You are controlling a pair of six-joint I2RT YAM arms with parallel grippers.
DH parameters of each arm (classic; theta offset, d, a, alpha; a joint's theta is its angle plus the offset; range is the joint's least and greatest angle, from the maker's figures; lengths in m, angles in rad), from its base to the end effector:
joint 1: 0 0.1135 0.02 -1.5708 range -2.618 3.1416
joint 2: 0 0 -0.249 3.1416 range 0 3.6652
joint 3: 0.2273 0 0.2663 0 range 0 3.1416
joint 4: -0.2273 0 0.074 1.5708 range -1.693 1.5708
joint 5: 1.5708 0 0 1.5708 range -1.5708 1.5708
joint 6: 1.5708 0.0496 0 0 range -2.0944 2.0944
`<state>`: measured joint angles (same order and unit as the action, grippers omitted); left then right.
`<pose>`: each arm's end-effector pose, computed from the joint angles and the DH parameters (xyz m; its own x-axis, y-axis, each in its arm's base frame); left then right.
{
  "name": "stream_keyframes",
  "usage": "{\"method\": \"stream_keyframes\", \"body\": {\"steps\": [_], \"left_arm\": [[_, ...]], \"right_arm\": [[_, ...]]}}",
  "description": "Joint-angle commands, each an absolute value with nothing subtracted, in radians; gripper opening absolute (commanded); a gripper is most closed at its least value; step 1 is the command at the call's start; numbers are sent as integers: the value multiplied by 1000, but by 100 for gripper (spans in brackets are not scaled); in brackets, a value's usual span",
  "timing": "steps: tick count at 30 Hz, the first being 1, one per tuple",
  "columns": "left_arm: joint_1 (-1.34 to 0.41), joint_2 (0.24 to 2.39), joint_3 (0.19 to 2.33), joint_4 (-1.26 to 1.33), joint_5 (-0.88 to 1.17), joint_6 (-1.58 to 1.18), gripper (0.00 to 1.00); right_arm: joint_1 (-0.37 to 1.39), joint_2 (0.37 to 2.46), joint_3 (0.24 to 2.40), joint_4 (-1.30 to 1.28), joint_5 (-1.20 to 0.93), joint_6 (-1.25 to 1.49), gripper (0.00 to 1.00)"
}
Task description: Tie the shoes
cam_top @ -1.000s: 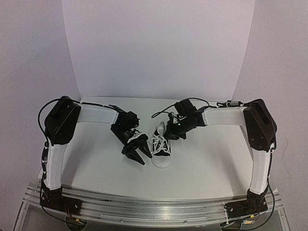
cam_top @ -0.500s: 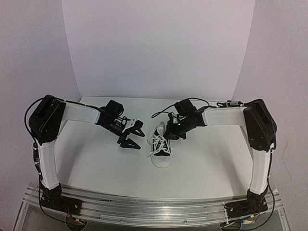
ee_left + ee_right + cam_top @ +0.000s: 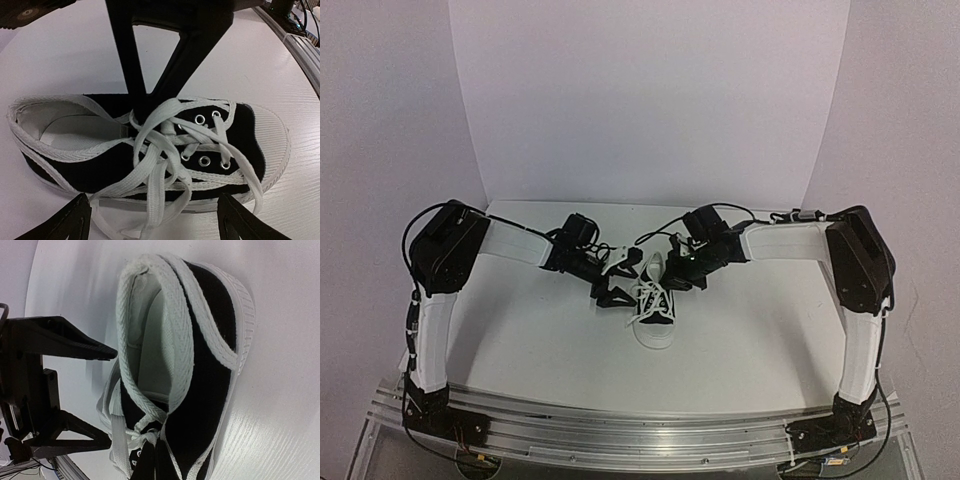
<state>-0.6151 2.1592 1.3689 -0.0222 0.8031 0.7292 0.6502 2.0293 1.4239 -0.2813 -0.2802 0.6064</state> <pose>0.3534 -0.2934 0.0998 0.0941 0.5001 -0.8609 0.9952 -0.0691 0.0686 0.3535 0.2861 0.1442 -0.9177 -0.0098 -0.3972 -0.2408 0.8090 0.5363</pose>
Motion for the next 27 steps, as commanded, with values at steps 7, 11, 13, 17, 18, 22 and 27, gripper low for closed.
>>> {"method": "stream_keyframes", "body": {"steps": [7,11,13,17,18,22,27], "left_arm": [[-600,2218,1472,-114,861,866,88],[-600,2318,1604,-252,858,900,81],[-600,2333,1619,-256,850,910,72],[-600,2327,1624,-278,871,930,38],[-601,2323,1626,-292,880,937,30],[-600,2286,1604,-345,906,971,13],[-597,2251,1591,-424,909,1038,9]], "right_arm": [[643,2026,1442,-275,-284,599,0],[642,2029,1442,-275,-288,600,0],[642,2029,1441,-275,-288,601,0],[643,2022,1440,-274,-279,601,0],[643,2019,1440,-273,-276,601,0],[643,2014,1442,-273,-271,599,0],[643,2012,1444,-274,-269,594,0]]}}
